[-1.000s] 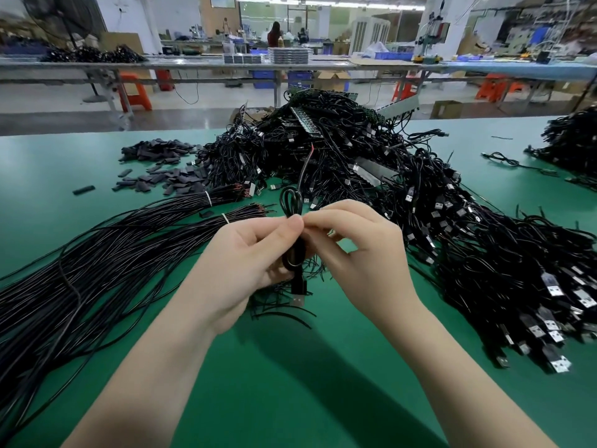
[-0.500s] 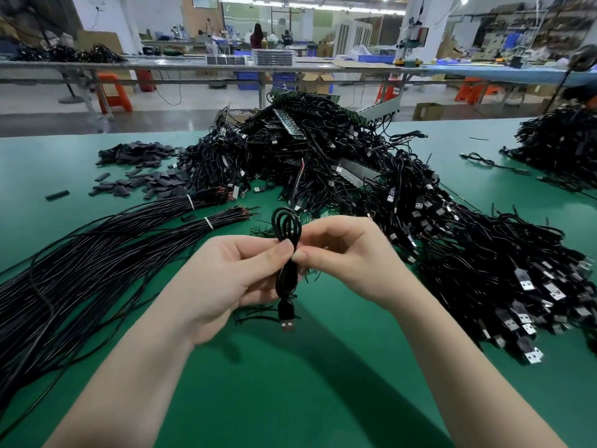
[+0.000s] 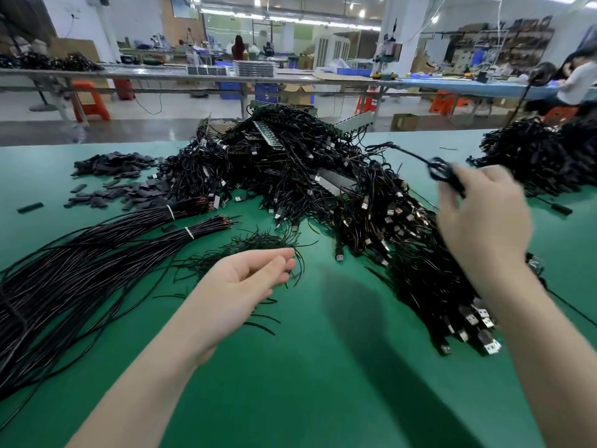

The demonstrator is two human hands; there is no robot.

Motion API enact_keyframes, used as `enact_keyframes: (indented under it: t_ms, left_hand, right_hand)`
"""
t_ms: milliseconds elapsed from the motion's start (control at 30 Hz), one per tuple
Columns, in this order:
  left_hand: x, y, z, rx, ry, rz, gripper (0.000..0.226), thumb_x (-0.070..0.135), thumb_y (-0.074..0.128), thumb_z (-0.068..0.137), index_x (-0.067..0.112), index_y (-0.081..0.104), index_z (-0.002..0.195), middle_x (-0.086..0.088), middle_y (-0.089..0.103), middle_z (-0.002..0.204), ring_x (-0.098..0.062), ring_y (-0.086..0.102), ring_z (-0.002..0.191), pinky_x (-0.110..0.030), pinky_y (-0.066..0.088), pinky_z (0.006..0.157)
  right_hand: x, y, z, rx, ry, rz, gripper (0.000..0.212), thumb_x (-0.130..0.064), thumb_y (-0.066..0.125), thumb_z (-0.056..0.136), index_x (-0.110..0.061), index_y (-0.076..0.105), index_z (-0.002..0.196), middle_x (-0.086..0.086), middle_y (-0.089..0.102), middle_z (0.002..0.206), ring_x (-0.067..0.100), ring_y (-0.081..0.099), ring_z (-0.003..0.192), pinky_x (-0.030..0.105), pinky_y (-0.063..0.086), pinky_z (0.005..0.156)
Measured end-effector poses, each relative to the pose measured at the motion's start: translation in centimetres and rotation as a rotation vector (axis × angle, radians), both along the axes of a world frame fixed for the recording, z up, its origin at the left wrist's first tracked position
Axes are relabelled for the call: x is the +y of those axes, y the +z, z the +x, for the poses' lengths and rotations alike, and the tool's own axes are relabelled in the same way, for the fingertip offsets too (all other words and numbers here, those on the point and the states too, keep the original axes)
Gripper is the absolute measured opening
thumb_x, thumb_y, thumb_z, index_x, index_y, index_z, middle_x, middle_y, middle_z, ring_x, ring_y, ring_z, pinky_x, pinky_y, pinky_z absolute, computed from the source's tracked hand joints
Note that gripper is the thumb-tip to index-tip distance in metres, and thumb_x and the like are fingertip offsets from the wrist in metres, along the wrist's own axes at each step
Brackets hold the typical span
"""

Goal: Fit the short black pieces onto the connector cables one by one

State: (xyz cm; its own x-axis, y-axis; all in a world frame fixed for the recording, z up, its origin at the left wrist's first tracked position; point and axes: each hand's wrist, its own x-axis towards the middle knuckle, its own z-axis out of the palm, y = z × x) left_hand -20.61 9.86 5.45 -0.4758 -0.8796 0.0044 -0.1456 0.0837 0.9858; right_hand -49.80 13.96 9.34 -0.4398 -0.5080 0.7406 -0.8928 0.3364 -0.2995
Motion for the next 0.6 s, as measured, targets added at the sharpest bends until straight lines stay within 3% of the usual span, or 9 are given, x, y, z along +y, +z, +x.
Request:
enact_keyframes:
  t_ms: [67,133,167,233,333,433,500,600]
  left_hand:
    - [0.5,0.4,0.0,0.048,0.012,-0.019,0.025,0.035,0.051,0.098,0.039,0.062,0.119,0.021,0.071,0.109,0.001,0.066,0.103,-0.025,0.05,0.091]
    - [0.8,0.8,0.2,0.094,0.029,-0.04,0.026,0.038,0.05,0.097,0.04,0.061,0.121,0.02,0.071,0.11,-0.001,0.067,0.103,-0.025,0.05,0.089]
    - [0.8,1.0,0.4,0.109,0.038,-0.053,0.027,0.038,0.051,0.096,0.04,0.061,0.12,0.019,0.071,0.11,-0.002,0.067,0.103,-0.025,0.05,0.088]
    - [0.4,1.6,1.1,0.124,0.074,-0.089,0.027,0.039,0.053,0.093,0.04,0.062,0.119,0.018,0.072,0.11,-0.003,0.068,0.103,-0.027,0.05,0.087]
    - [-1.9,1.8,2.7,0.081,0.262,-0.194,0.025,0.035,0.056,0.094,0.045,0.061,0.116,0.021,0.071,0.107,0.003,0.067,0.097,-0.028,0.05,0.086]
    - [-6.0,0.6,5.2,-0.239,0.487,-0.413,0.03,0.032,0.054,0.095,0.039,0.061,0.123,0.01,0.071,0.098,-0.008,0.063,0.078,-0.022,0.049,0.066]
    - [-9.3,-1.0,7.6,-0.581,0.527,-0.517,0.041,0.028,0.055,0.094,0.025,0.057,0.135,-0.011,0.066,0.115,-0.022,0.06,0.071,-0.03,0.049,0.063]
    - [-13.0,-3.5,11.8,-1.058,0.525,-0.446,0.061,0.029,0.052,0.096,0.018,0.031,0.152,-0.017,0.041,0.145,-0.036,0.05,0.12,-0.047,0.047,0.094]
  right_hand:
    - [-0.2,-1.4,-4.3,0.026,-0.281,0.293,0.03,-0.023,0.046,0.098,-0.009,0.059,0.12,0.022,0.061,0.112,0.041,0.054,0.101,0.043,0.041,0.08]
    - [-0.2,-3.9,-6.8,-0.198,-0.366,0.636,0.044,-0.035,0.03,0.102,-0.01,0.048,0.134,0.021,0.05,0.136,0.039,0.041,0.127,0.047,0.034,0.1]
    - [0.0,-4.9,-7.8,-0.321,-0.335,0.71,0.053,-0.042,0.024,0.102,-0.012,0.037,0.144,0.018,0.039,0.148,0.037,0.03,0.137,0.048,0.027,0.109]
    - [0.1,-5.6,-9.3,-0.44,-0.271,0.736,0.065,-0.054,0.019,0.1,-0.018,0.019,0.153,0.013,0.02,0.159,0.034,0.014,0.146,0.051,0.016,0.117]
    - [-0.4,-4.4,-9.4,-0.421,-0.301,0.711,0.073,-0.065,0.015,0.095,-0.022,0.016,0.154,0.013,0.01,0.161,0.035,0.003,0.148,0.057,0.005,0.117]
    - [-1.4,-4.1,-5.6,-0.193,-0.227,0.512,0.067,-0.059,0.022,0.097,-0.02,0.024,0.152,0.015,0.019,0.159,0.035,0.01,0.147,0.059,0.004,0.115]
    - [-2.1,-5.3,-0.9,-0.11,0.012,0.349,0.059,-0.05,0.035,0.098,-0.016,0.038,0.146,0.015,0.035,0.153,0.033,0.024,0.143,0.056,0.014,0.115]
    - [-2.9,-8.8,6.7,-0.34,0.458,0.188,0.05,-0.03,0.052,0.097,-0.011,0.043,0.143,0.004,0.047,0.144,0.019,0.038,0.135,0.032,0.026,0.113]
